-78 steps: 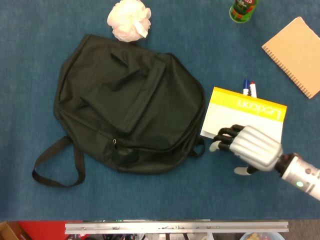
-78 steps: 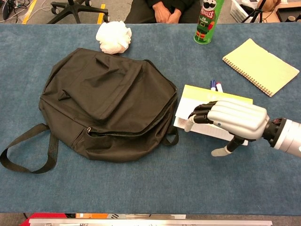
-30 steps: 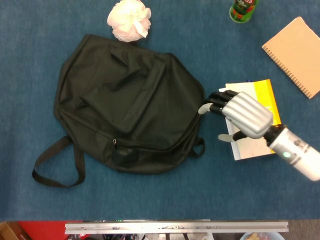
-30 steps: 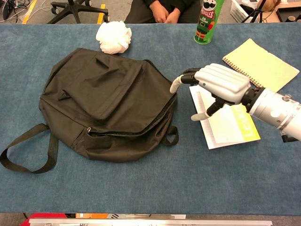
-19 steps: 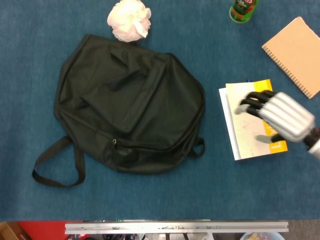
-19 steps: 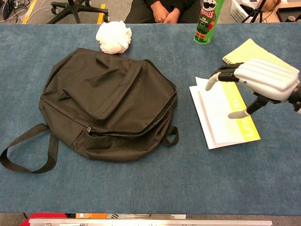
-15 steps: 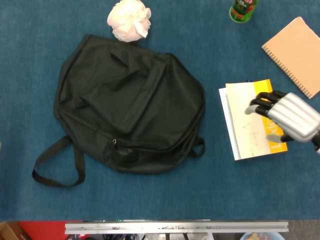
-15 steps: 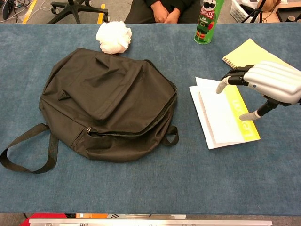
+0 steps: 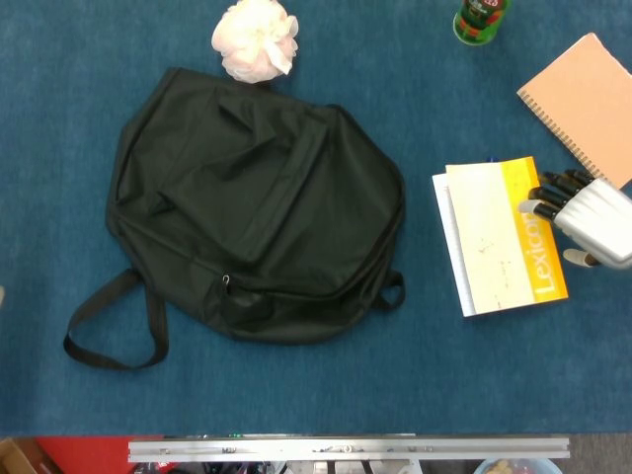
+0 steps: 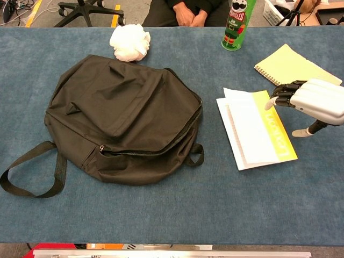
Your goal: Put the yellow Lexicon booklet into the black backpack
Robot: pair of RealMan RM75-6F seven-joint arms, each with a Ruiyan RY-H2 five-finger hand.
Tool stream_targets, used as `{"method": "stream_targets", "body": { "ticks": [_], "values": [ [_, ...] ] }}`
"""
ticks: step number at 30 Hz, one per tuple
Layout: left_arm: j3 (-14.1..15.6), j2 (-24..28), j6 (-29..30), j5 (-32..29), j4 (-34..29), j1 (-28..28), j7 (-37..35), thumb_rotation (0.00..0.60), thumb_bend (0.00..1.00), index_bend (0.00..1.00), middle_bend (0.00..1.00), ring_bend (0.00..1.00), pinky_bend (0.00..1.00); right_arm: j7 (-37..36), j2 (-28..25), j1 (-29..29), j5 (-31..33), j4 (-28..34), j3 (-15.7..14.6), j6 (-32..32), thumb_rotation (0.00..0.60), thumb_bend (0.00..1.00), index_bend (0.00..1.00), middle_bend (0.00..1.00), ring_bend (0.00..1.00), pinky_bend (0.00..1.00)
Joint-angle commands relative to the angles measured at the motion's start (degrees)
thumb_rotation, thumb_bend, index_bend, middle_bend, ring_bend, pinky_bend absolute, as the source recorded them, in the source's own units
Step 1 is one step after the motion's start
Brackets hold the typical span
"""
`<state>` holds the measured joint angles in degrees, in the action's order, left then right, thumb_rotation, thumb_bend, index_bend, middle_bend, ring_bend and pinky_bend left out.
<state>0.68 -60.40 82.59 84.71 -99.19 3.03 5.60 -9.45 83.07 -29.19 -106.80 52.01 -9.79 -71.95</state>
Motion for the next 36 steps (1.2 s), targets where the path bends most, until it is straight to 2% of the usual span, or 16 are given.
{"method": "stream_targets", "body": {
  "ticks": [1,14,27,36],
  "values": [
    [0.13,0.15,0.04,0.17,-0.09,-0.07,-0.37,0.6,0.23,0.18,0.21,0.2,0.2,-0.86,2.19,-0.01,0.02,-2.81,0.34,-0.96,0.6,0.0,0.29,0.3,0.18,0.28],
    [0.81,1.36,-1.03,0.07,-0.69,-0.18,-2.33,0.6,0.23,0.18,0.21,0.2,0.2,-0.96,6.43,0.31,-0.6,-12.99,-0.1,-4.6,0.6,0.0,0.23,0.24,0.09,0.16],
    [1.24,2.48,-1.73,0.7,-1.96,0.04,-4.16,0.6,0.23,0.18,0.21,0.21,0.2,-1.73,11.09,0.29,-2.96,-20.1,-2.28,-8.8,0.6,0.0,0.22,0.24,0.09,0.15],
    [1.41,2.94,-1.96,1.05,-1.93,0.14,-5.24,0.6,0.23,0.18,0.22,0.21,0.2,-4.08,12.45,0.54,-4.68,-20.76,-3.49,-14.7,0.6,0.0,0.22,0.24,0.09,0.15]
  ]
}}
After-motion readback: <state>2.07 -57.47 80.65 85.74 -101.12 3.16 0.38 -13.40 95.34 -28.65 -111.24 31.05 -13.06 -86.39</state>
